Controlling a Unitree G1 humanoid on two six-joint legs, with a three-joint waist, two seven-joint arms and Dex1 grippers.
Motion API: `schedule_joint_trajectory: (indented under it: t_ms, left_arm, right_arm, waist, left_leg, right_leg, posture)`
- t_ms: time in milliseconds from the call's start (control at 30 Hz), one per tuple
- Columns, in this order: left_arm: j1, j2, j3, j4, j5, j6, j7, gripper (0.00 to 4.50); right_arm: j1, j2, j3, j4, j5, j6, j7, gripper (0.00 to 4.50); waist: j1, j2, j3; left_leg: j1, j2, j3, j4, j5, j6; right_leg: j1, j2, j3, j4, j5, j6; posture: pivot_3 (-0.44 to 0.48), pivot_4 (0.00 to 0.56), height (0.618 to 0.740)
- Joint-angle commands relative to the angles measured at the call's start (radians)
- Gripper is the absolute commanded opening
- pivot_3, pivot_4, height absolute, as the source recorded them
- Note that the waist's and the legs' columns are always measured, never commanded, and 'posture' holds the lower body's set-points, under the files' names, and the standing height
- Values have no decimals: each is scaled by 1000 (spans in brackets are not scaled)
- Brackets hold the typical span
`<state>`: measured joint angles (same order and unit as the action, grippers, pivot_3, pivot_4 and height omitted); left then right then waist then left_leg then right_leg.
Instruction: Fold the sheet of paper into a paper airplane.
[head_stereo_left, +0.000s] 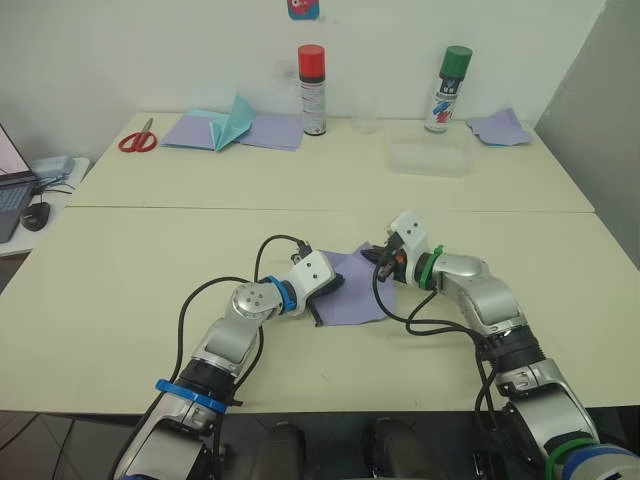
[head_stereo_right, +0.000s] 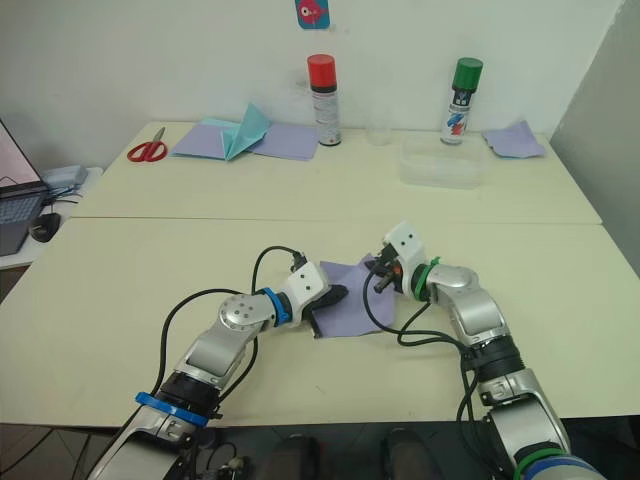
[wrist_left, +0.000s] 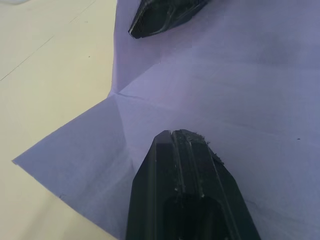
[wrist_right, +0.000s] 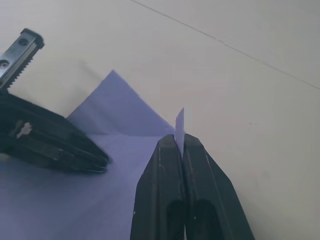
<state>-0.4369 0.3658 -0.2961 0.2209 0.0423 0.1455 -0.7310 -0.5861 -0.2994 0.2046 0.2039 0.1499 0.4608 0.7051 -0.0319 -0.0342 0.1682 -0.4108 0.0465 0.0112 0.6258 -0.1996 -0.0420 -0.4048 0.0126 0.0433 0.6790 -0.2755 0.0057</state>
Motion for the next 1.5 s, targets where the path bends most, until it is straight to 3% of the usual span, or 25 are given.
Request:
schedule_joint_trajectory:
  t_ms: [33, 267, 1100, 1233, 1433, 1500]
  left_arm:
    - [41, 6, -36, 62, 28, 50, -19, 0]
    - [45, 5, -37, 58, 29, 53, -19, 0]
    - [54, 15, -36, 39, 30, 62, -23, 0]
    - [57, 19, -36, 32, 30, 66, -25, 0]
    - [57, 25, -35, 28, 31, 69, -28, 0]
    - [56, 26, -36, 26, 31, 71, -28, 0]
  right_arm:
    - [19, -10, 34, -65, -24, -30, 19, 32]
    - [38, -64, 103, -48, -125, -106, 23, 32]
    - [57, -17, 114, 12, -163, -131, 36, 32]
    - [60, -11, 107, 13, -163, -135, 31, 877]
    - [60, -5, 99, 13, -163, -137, 33, 3033]
    - [62, -1, 92, 8, -157, -142, 33, 3033]
  waist:
    - [0, 0, 0]
    - [0, 0, 0]
    - [0, 0, 0]
    - [0, 0, 0]
    - [0, 0, 0]
    - [0, 0, 0]
  left_leg:
    - [0, 0, 0, 0, 0, 0]
    - [0, 0, 0, 0, 0, 0]
    - [0, 0, 0, 0, 0, 0]
    - [0, 0, 0, 0, 0, 0]
    - [0, 0, 0, 0, 0, 0]
    - [0, 0, 0, 0, 0, 0]
  right_leg:
    - [0, 0, 0, 0, 0, 0]
    - [0, 0, 0, 0, 0, 0]
    - [0, 0, 0, 0, 0, 0]
    - [0, 0, 0, 0, 0, 0]
    - [0, 0, 0, 0, 0, 0]
    - [0, 0, 0, 0, 0, 0]
  posture:
    - [0, 150, 740]
    - [0, 150, 740]
    - [0, 150, 740]
    - [0, 150, 740]
    - [0, 150, 740]
    - [0, 150, 740]
